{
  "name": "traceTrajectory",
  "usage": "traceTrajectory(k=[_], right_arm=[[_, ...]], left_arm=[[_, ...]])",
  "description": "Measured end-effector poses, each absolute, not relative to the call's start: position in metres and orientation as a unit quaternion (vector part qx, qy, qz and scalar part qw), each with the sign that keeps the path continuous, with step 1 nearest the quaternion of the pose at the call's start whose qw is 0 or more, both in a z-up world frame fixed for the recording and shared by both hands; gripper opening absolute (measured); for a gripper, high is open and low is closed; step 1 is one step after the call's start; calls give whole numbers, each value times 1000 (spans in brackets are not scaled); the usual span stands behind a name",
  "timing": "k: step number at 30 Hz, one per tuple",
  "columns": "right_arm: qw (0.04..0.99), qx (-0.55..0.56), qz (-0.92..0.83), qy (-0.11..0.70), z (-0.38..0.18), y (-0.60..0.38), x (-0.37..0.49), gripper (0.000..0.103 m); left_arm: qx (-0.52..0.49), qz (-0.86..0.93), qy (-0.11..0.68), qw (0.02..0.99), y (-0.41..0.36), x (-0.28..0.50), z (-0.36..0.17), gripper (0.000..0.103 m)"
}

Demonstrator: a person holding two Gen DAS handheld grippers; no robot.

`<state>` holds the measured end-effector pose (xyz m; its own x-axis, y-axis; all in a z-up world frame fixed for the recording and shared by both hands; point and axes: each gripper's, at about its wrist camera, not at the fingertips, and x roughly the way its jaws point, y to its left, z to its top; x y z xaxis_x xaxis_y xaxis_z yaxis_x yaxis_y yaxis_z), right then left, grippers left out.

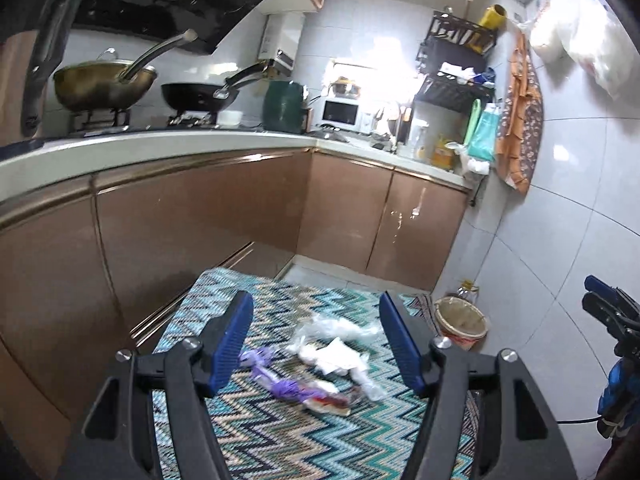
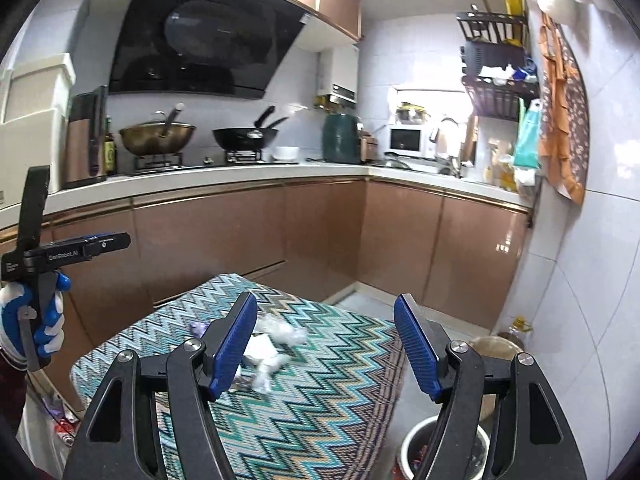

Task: Collect trash
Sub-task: 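Move both open tools back over the remaining trash on the table, then grasp a clear plastic bag with the right tool while the left grasps a clear wrapper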

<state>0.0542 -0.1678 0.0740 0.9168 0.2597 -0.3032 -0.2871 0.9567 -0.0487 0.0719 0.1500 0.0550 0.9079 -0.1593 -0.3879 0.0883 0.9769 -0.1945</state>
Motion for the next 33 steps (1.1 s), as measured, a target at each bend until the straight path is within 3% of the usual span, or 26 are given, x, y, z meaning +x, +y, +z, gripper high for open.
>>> traceTrajectory(k=[13, 24, 33], right_arm=[[957, -46, 194, 210, 26, -144, 106, 66], [924, -10, 231, 305, -52, -120, 178, 59], [893, 11, 252, 372, -112, -97, 231, 55]], left_arm=[[-105, -80, 298, 945, 151, 116, -23, 64], [-152, -103, 416, 891, 122, 164, -120, 63], [-180, -113, 443, 871, 114, 194, -148, 63]])
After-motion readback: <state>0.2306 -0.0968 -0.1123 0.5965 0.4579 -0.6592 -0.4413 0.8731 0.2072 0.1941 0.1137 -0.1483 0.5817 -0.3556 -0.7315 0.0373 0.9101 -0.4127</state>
